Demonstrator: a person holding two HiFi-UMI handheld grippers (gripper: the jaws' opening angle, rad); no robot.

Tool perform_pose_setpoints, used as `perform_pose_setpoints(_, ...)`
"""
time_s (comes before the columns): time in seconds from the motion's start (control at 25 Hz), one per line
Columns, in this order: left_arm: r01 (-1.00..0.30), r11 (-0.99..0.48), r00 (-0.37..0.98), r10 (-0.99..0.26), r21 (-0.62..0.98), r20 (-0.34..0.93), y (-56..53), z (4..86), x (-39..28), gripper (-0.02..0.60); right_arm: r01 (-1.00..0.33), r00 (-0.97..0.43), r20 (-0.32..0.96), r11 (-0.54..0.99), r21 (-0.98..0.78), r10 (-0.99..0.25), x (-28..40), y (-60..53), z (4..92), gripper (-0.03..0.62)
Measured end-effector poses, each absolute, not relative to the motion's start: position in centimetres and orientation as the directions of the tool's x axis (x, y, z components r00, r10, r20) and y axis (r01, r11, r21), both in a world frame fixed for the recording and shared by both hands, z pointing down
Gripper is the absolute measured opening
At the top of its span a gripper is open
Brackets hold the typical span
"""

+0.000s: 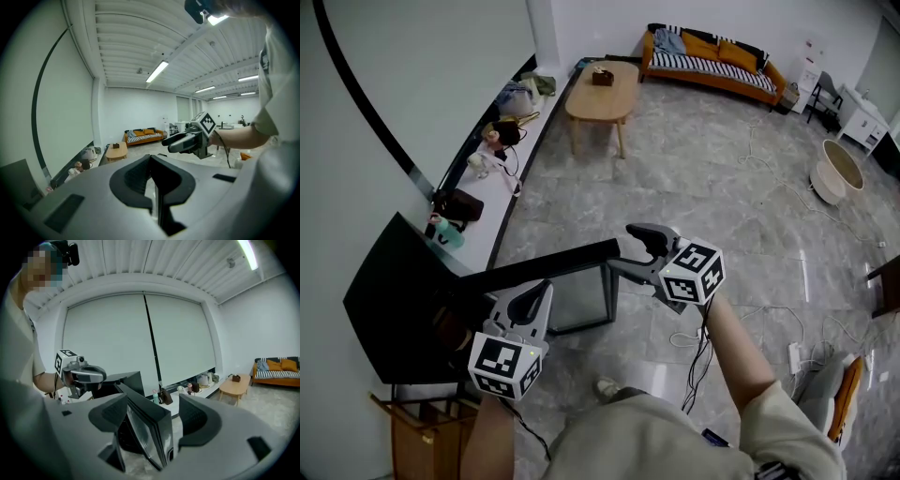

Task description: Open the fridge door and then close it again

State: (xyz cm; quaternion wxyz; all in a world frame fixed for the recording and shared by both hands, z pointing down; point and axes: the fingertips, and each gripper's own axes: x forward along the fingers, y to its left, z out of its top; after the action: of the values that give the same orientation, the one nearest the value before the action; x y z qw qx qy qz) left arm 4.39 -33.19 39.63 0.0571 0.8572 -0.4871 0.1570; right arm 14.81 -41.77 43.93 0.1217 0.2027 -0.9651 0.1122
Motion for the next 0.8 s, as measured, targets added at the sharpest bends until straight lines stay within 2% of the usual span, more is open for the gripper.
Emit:
perform_pose_setpoints(0.44, -0.864, -0.503, 0.461, -0.807, -0.019, 0.369, -33.2, 42.0, 4.1, 0.008, -0.285, -0.917, 0.335, 0.944, -0.167, -0.217, 12.9, -42.7, 47.8, 0.295)
perform_pose_setpoints(0.8, -0.875, -0.484, 0.445, -0.807, -0.003, 0.390, -33.1, 43.1, 3.5, 0.008, -0.160, -0.955, 0.279, 0.964, -0.211, -0.097, 11.7, -42.4, 49.2, 0.298)
